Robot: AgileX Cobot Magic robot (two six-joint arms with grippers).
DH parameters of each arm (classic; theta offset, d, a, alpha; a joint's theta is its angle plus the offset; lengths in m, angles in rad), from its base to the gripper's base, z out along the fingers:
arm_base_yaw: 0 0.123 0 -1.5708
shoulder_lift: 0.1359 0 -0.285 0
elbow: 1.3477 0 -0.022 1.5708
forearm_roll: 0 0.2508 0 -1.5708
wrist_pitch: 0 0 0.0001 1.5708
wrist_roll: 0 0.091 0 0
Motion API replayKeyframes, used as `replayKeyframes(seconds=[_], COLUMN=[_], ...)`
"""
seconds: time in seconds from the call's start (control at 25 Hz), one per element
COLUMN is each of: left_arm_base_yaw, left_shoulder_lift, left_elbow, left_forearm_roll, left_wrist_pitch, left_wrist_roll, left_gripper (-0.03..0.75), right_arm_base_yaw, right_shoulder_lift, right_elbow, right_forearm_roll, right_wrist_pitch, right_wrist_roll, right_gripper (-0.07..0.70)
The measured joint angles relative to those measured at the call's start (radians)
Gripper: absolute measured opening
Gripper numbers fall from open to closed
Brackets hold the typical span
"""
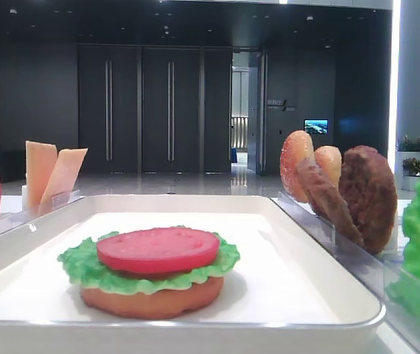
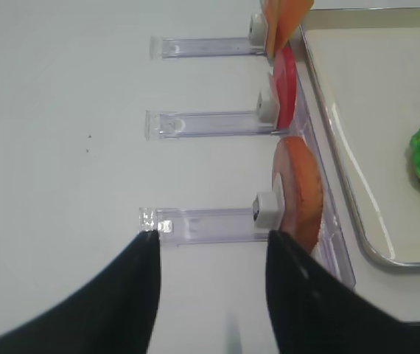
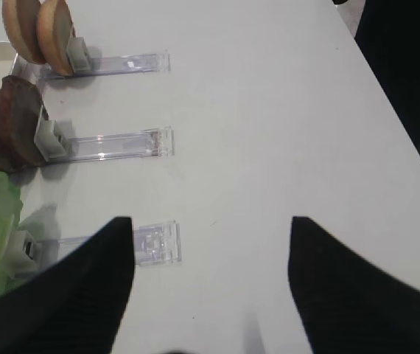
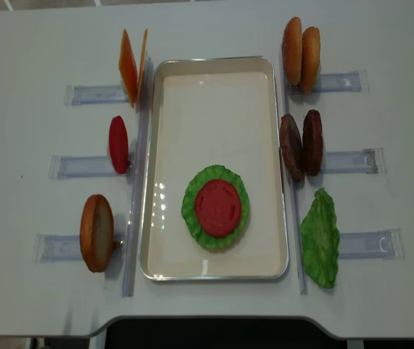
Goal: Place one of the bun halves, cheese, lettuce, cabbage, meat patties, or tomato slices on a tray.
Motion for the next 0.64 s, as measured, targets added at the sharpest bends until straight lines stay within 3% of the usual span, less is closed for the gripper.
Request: replayKeyframes(seconds=[0.64], left_arm_base_yaw=[0.0], left_shoulder_lift=[0.0], left_elbow=[0.0], left_forearm_roll=[-0.002], left_wrist_pitch=[-0.006], left_wrist_roll=[0.0], left_gripper=[0.314], right_arm_base_yaw=[0.0], right_shoulder_lift=[0.0], right_elbow=[0.0], right_forearm_roll=[0.0], right_wrist_pitch=[0.0], right_wrist_roll=[0.0], right_gripper=[0.435])
